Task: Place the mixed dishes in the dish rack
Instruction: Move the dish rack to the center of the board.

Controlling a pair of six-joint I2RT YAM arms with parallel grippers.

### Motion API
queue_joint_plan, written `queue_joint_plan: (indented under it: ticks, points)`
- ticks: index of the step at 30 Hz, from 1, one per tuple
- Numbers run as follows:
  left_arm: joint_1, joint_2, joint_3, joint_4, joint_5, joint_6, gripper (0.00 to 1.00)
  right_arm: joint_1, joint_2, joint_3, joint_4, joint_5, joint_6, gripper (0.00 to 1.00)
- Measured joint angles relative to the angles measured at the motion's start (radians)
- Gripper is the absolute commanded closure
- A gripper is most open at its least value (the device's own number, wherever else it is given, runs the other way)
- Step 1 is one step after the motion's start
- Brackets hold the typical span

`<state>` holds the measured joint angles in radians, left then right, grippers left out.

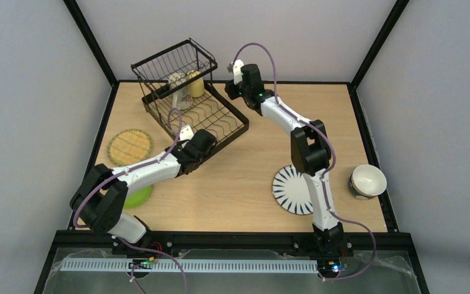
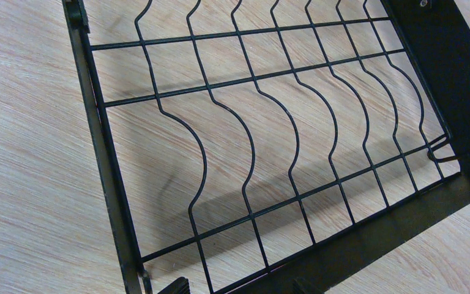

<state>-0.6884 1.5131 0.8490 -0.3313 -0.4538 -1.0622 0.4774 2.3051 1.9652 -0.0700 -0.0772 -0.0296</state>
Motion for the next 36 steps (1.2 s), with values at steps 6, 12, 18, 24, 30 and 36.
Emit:
queue_joint_plan:
  ticks: [6, 12, 18, 24, 30, 36]
  points:
    - [0.002, 0.0, 0.0, 0.0, 0.004, 0.005, 0.01, -0.005, 0.095, 0.213, -0.071, -0.045, -0.019, 0.01]
    - [0.003, 0.0, 0.0, 0.001, 0.005, 0.009, 0.01, -0.006, 0.224, 0.389, -0.117, -0.089, -0.023, 0.01]
    - [0.011, -0.003, 0.0, 0.002, 0.022, 0.018, 0.01, -0.006, 0.296, 0.399, -0.147, -0.137, -0.007, 0.01]
    - [0.024, -0.013, -0.006, 0.009, 0.051, 0.026, 0.01, -0.006, 0.367, 0.442, -0.159, -0.169, 0.014, 0.01]
    - [0.035, -0.031, -0.02, 0.026, 0.077, 0.034, 0.01, -0.006, 0.397, 0.467, -0.153, -0.176, 0.035, 0.05]
    - [0.055, -0.046, -0.031, 0.039, 0.115, 0.046, 0.01, -0.006, 0.448, 0.519, -0.146, -0.184, 0.062, 0.26]
